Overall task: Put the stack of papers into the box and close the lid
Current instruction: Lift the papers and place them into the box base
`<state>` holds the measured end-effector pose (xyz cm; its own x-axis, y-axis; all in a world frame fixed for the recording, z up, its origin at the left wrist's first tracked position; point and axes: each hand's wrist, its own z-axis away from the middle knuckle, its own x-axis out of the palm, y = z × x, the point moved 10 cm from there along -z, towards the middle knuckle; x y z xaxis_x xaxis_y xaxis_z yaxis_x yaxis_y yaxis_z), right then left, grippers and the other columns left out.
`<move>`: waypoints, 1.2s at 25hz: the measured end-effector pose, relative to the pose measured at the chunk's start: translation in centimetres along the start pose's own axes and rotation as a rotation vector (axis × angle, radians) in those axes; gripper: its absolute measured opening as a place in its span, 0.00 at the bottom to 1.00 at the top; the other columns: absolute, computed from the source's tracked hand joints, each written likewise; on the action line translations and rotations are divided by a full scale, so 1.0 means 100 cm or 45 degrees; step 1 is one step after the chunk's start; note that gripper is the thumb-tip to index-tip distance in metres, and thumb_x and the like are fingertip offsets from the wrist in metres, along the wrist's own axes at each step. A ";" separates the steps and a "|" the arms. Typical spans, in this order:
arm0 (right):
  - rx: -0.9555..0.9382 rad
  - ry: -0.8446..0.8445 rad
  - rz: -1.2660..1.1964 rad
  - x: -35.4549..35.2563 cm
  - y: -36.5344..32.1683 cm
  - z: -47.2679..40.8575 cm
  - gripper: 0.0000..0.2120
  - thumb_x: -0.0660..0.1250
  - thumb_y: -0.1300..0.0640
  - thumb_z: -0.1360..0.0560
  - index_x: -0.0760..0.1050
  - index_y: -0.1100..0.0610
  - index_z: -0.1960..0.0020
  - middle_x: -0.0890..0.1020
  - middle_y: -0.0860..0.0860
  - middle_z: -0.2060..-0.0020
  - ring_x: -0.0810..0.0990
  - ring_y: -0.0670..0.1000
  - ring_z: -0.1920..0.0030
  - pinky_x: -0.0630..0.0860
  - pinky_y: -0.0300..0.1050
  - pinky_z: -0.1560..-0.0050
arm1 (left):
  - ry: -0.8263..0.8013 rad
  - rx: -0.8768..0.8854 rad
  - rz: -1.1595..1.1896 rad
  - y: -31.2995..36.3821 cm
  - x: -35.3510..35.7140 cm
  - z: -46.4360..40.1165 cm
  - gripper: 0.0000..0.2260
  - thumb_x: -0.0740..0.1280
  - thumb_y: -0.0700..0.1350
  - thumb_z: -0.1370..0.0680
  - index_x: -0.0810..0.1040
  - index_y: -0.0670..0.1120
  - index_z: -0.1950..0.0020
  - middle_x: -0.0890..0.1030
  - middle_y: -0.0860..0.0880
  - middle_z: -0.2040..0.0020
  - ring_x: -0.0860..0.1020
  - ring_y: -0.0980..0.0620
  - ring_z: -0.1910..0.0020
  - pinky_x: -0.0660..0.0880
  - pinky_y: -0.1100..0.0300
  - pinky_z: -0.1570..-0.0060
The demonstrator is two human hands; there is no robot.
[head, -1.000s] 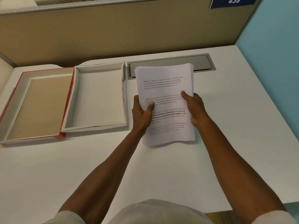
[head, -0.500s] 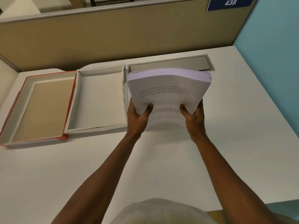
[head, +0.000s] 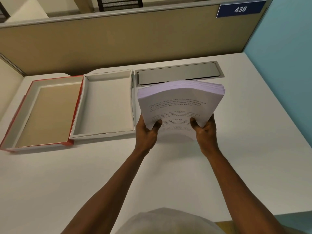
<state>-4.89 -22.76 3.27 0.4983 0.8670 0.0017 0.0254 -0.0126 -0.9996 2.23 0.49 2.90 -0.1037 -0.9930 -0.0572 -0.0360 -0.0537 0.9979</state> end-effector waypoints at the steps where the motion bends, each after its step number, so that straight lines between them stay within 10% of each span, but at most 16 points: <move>1: 0.008 -0.004 -0.006 0.000 0.001 0.000 0.24 0.70 0.62 0.23 0.69 0.48 0.30 0.80 0.41 0.43 0.79 0.46 0.41 0.82 0.43 0.44 | 0.005 -0.003 0.006 -0.001 -0.001 0.001 0.21 0.72 0.40 0.24 0.74 0.46 0.32 0.82 0.55 0.41 0.81 0.51 0.40 0.83 0.50 0.43; 14: -0.007 -0.071 0.320 -0.013 0.003 0.011 0.20 0.71 0.54 0.23 0.70 0.39 0.36 0.80 0.27 0.49 0.80 0.36 0.46 0.80 0.43 0.45 | -0.040 0.069 -0.169 0.007 -0.013 0.013 0.18 0.70 0.44 0.24 0.75 0.48 0.34 0.80 0.73 0.48 0.80 0.66 0.45 0.81 0.68 0.49; 26: -0.085 -0.125 0.588 -0.006 0.001 0.032 0.21 0.70 0.55 0.22 0.69 0.56 0.31 0.79 0.43 0.50 0.79 0.31 0.53 0.73 0.21 0.59 | -0.062 0.031 -0.242 0.012 -0.027 0.032 0.23 0.69 0.39 0.23 0.68 0.59 0.34 0.77 0.68 0.44 0.76 0.70 0.44 0.76 0.77 0.55; 30: -0.149 -0.186 0.660 0.011 -0.012 0.039 0.18 0.70 0.54 0.22 0.70 0.54 0.34 0.82 0.44 0.52 0.82 0.44 0.58 0.75 0.25 0.63 | -0.065 0.052 -0.299 0.012 -0.047 0.037 0.20 0.69 0.38 0.23 0.71 0.54 0.34 0.80 0.59 0.43 0.80 0.59 0.46 0.80 0.68 0.54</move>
<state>-7.82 -19.87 4.40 0.3460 0.7923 -0.5025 -0.0909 -0.5047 -0.8585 -0.96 5.51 4.28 -0.1377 -0.9471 -0.2898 -0.1046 -0.2771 0.9551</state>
